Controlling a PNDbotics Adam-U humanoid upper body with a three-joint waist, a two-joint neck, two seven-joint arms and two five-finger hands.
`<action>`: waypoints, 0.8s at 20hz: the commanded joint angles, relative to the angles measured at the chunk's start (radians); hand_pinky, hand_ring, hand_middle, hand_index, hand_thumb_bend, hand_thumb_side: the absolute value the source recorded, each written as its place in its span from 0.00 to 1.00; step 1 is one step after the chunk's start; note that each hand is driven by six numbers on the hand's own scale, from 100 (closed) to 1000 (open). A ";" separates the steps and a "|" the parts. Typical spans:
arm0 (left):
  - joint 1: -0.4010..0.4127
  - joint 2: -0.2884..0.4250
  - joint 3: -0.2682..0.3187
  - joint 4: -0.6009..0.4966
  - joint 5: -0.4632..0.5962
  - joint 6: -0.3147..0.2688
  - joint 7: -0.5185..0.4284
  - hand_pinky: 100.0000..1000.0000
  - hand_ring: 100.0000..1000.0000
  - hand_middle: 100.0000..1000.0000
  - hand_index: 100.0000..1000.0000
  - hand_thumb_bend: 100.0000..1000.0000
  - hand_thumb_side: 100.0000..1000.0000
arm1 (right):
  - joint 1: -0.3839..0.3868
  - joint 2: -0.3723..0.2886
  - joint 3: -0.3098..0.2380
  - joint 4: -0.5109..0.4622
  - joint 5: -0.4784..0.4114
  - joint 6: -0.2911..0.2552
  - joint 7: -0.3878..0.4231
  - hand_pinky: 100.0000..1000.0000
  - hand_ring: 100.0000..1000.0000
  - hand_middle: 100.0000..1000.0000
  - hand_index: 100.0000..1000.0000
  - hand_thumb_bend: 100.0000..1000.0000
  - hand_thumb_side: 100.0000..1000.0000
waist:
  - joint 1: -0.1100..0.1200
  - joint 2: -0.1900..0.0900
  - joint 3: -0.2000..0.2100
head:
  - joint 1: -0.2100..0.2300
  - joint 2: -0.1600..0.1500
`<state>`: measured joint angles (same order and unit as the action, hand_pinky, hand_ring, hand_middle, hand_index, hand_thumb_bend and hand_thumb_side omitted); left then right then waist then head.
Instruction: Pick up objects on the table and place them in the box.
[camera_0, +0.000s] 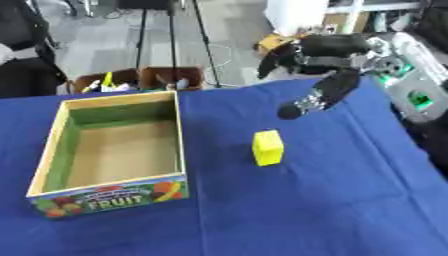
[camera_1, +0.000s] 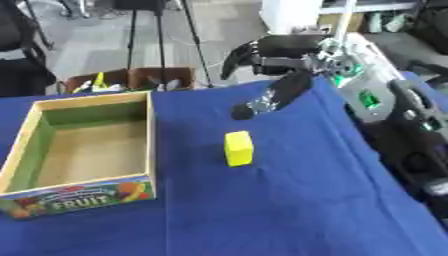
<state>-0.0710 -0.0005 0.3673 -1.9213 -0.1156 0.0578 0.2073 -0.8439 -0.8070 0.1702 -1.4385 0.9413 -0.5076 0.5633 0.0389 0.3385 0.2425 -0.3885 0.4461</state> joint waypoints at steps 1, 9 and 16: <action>-0.001 0.011 -0.003 -0.009 0.003 -0.001 -0.004 0.20 0.35 0.36 0.51 0.13 0.62 | -0.026 0.042 0.027 0.073 0.231 -0.027 -0.134 0.59 0.00 0.84 0.86 0.54 0.98 | 0.002 -0.025 0.002 | -0.011 -0.016; 0.003 0.010 -0.003 -0.007 0.003 -0.002 -0.005 0.20 0.35 0.36 0.51 0.13 0.62 | -0.031 0.107 0.035 0.188 0.423 -0.077 -0.263 0.61 0.00 0.85 0.87 0.57 0.93 | 0.007 -0.031 -0.003 | -0.008 -0.023; 0.009 0.013 -0.003 -0.005 0.003 0.001 -0.007 0.21 0.36 0.36 0.51 0.13 0.62 | -0.035 0.151 0.028 0.228 0.467 -0.085 -0.282 0.62 0.00 0.85 0.88 0.53 0.91 | 0.009 -0.045 -0.010 | 0.018 0.015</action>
<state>-0.0616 -0.0006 0.3656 -1.9163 -0.1150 0.0605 0.2033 -0.8545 -0.6480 0.2095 -1.2086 1.3951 -0.5919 0.2878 0.0475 0.3145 0.2327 -0.3779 0.4520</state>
